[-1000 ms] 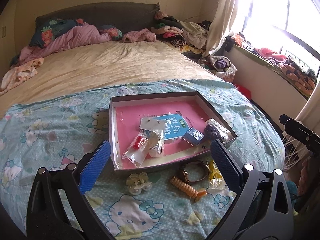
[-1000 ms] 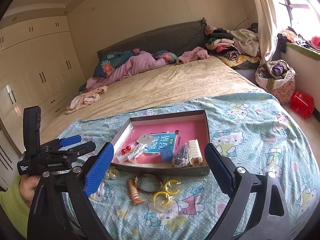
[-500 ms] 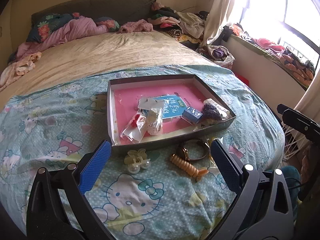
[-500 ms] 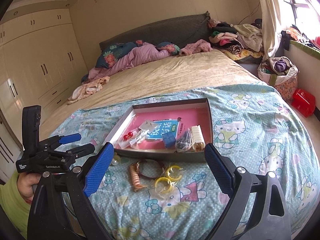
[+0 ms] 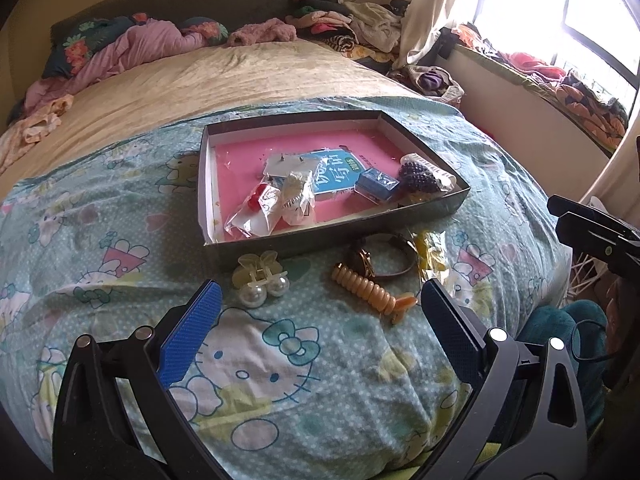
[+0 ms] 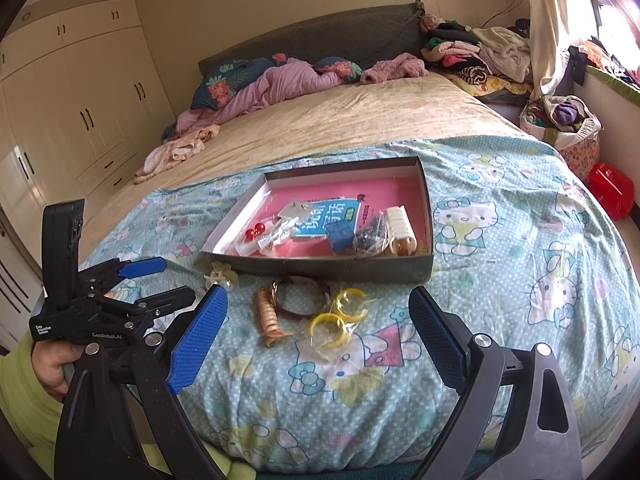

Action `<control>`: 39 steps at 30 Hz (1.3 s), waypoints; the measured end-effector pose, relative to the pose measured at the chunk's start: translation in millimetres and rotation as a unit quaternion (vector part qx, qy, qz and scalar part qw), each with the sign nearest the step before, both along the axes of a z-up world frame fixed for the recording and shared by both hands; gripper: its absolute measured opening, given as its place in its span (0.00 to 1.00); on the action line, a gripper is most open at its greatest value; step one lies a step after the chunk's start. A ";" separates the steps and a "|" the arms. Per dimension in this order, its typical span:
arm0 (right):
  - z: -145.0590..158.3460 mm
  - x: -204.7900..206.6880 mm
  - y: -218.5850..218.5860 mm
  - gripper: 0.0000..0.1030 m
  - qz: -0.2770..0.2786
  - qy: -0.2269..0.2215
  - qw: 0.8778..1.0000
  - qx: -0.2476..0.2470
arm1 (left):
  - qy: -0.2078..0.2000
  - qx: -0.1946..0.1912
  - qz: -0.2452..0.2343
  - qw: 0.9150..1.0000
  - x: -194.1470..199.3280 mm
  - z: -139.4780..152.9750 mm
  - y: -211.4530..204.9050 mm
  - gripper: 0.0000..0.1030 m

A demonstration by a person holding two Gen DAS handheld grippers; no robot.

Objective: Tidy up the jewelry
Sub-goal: 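Open both tools and withdraw them from the box, then grasp the orange spiral hair tie with the left tool while the right tool grasps the yellow bangles bag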

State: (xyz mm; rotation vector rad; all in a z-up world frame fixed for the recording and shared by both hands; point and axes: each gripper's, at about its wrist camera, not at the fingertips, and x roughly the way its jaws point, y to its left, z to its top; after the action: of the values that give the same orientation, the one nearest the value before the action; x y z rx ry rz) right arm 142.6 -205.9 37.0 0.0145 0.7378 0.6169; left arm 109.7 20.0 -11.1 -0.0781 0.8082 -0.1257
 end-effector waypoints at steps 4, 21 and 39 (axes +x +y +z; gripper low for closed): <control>-6.5 -0.4 1.2 0.89 0.001 0.008 1.000 -0.007 | 0.005 0.002 -0.002 1.000 -1.2 -4.3 -1.0 0.91; -34.7 14.9 -0.3 0.89 -0.013 0.051 0.998 -0.034 | 0.057 -0.073 -0.024 0.995 10.6 -40.7 -1.9 0.82; -51.7 30.1 -7.5 0.89 -0.024 0.073 0.996 -0.038 | 0.130 -0.164 -0.016 0.978 54.4 -76.6 -22.1 0.37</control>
State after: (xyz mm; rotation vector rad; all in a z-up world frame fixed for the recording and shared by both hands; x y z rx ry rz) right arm 172.7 -213.4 -14.8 0.0077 0.9000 0.5463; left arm 164.1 -2.1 -87.7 -0.3994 1.0442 -0.2825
